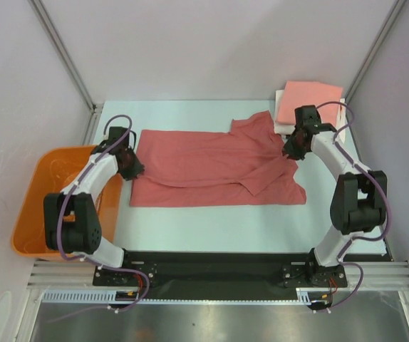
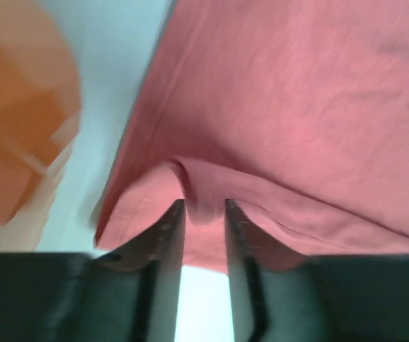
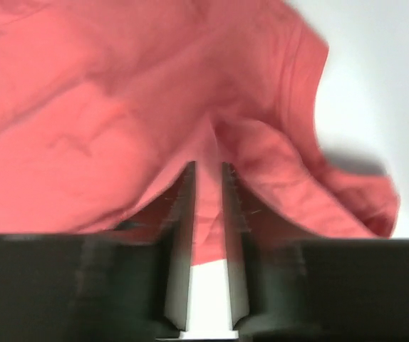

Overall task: Fold and stack the t-shirts
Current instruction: Fold the tshirt

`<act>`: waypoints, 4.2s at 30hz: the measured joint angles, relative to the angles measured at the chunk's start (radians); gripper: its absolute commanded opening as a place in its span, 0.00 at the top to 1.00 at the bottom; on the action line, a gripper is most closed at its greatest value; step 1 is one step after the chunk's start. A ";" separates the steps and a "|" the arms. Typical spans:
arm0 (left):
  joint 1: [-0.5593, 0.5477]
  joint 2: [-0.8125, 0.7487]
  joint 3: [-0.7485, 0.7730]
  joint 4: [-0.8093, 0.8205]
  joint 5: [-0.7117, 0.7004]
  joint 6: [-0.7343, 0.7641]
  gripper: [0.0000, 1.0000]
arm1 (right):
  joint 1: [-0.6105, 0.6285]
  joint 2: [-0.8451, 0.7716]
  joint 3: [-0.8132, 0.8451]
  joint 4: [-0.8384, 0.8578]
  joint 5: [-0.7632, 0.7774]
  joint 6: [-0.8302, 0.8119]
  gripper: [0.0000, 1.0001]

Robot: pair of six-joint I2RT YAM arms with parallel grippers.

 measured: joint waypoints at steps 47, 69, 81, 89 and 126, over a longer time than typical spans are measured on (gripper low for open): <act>-0.164 -0.169 -0.429 0.220 -0.118 -0.200 0.45 | -0.236 -0.249 -0.647 0.293 -0.251 -0.060 0.58; -0.155 -0.359 -0.303 0.156 -0.097 -0.184 1.00 | -0.244 -0.471 -0.506 0.118 -0.196 -0.102 1.00; -0.157 -0.427 -0.499 0.222 -0.029 -0.188 1.00 | -0.287 -0.551 -0.666 0.035 -0.148 -0.035 0.97; -0.165 -0.502 -0.548 0.240 0.032 -0.193 0.62 | -0.299 -0.663 -0.673 0.012 -0.106 0.032 0.46; -0.035 0.750 0.838 -0.041 -0.100 0.120 0.34 | -0.129 -0.922 -0.677 0.040 -0.218 -0.023 0.12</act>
